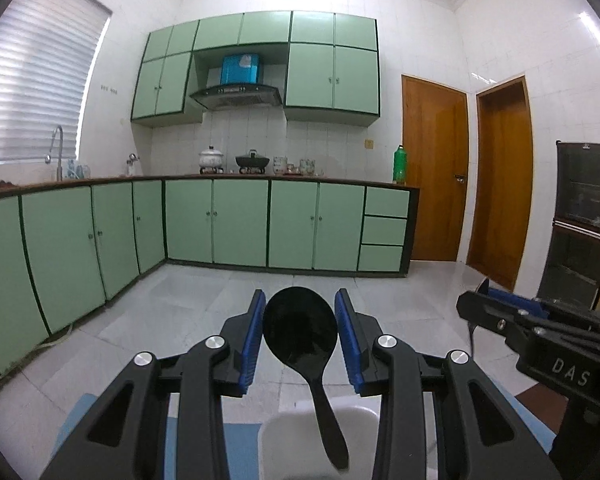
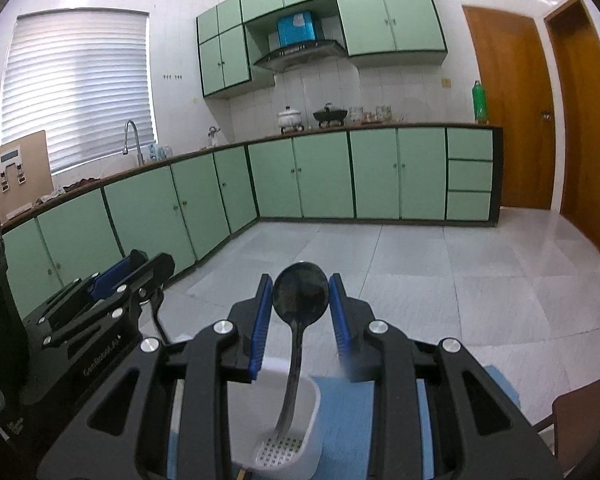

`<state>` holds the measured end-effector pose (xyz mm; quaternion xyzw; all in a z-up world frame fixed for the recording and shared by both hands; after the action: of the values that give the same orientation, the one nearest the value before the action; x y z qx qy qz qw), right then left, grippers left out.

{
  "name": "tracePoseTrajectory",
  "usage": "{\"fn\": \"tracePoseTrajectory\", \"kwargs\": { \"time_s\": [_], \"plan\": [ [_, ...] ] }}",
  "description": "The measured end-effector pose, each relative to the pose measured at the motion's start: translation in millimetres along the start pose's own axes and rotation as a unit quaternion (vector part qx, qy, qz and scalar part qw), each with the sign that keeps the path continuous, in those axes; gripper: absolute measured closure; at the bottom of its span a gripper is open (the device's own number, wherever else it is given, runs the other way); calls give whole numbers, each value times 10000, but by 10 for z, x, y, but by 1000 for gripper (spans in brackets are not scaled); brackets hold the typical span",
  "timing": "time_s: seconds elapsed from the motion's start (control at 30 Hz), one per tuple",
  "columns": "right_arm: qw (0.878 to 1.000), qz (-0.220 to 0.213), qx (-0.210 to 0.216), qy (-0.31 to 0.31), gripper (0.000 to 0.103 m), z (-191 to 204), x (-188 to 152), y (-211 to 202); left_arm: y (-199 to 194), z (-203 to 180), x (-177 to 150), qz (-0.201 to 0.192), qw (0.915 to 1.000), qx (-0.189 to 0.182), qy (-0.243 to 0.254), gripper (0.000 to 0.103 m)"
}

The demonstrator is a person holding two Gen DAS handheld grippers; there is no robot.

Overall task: Organize utensils
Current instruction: 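Lift both spoons and drop them into the white utensil holder with both tools, then move both open tools back down toward the chopstick bundle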

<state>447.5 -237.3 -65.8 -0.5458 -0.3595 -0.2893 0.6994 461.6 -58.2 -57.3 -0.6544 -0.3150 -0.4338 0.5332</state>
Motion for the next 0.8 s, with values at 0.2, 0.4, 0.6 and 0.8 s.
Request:
{"fn": "tracePoseTrajectory", "kwargs": {
  "time_s": [0.2,0.4,0.6,0.8],
  "plan": [
    [9998,187,-3,-17,63,68,-113,-49,-83,13,-131,214,9997,-88,43,52],
    [9990,388,-45,216,41,35,-423,-335,-531,73,-286,338,9993,-110,-120,40],
    [9961,831,-13,285,18,141,-1057,-732,-1060,31,-789,922,9956,12,-190,23],
    [9843,1717,35,418,14,363,-1997,-1051,-1419,-59,-1612,1895,9817,52,-156,17]
  ]
}}
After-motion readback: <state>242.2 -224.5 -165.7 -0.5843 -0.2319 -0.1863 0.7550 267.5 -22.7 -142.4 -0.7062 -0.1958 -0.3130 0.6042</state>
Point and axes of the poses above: each gripper's, at about its wrist camera, not at the fingertips, and y roughly the way its jaws point, z to its left, x to its top, the point moved 8 cm from there along y, roughly the way its jaws point, and after that the axes turned 12 degrees about z, right-handed, at the moved point
